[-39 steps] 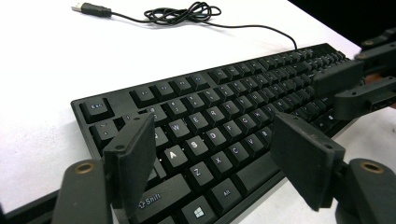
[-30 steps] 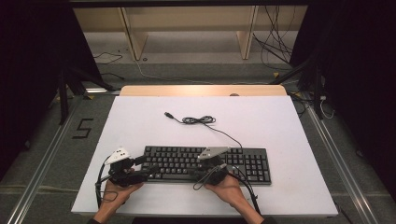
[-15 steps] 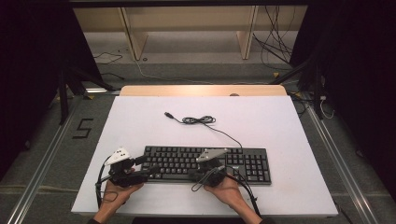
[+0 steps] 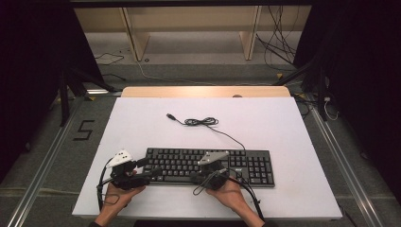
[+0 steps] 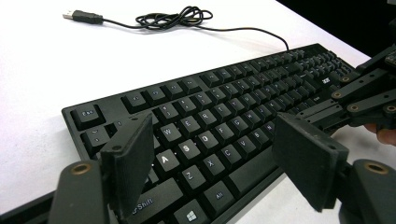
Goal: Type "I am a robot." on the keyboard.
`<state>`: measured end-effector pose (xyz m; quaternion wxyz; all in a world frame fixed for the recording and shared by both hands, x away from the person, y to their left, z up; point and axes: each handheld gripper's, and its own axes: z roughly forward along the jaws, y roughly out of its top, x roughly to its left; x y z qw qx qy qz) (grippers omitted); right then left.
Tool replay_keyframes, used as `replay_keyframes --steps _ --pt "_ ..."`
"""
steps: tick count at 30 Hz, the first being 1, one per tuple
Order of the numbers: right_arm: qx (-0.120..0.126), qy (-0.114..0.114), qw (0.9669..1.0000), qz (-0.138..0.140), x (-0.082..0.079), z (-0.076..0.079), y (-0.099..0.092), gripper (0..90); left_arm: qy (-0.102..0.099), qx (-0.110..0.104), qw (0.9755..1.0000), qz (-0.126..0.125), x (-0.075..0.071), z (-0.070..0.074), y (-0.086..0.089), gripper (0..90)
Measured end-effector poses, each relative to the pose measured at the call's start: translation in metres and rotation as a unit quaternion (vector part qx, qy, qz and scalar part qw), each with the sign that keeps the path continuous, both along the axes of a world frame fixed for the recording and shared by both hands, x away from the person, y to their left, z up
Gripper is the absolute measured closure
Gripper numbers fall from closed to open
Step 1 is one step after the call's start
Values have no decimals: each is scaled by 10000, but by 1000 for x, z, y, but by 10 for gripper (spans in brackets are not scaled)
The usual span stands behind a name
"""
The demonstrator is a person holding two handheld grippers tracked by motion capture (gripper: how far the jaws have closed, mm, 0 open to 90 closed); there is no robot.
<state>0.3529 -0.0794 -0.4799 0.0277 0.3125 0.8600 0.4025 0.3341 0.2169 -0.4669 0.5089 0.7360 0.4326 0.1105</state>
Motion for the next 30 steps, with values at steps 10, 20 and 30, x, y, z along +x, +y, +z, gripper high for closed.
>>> replay_keyframes --steps 10,20,30 --pt "-72 -43 10000 -2 -2 -2 2 900 -1 3 10000 10 0 0 0 291" --pt "279 61 9996 -52 1 4 -5 741 -4 11 10000 56 2 -1 0 293" --pt "557 -6 9984 -94 1 11 -11 541 20 -8 9999 101 6 -2 -1 357"
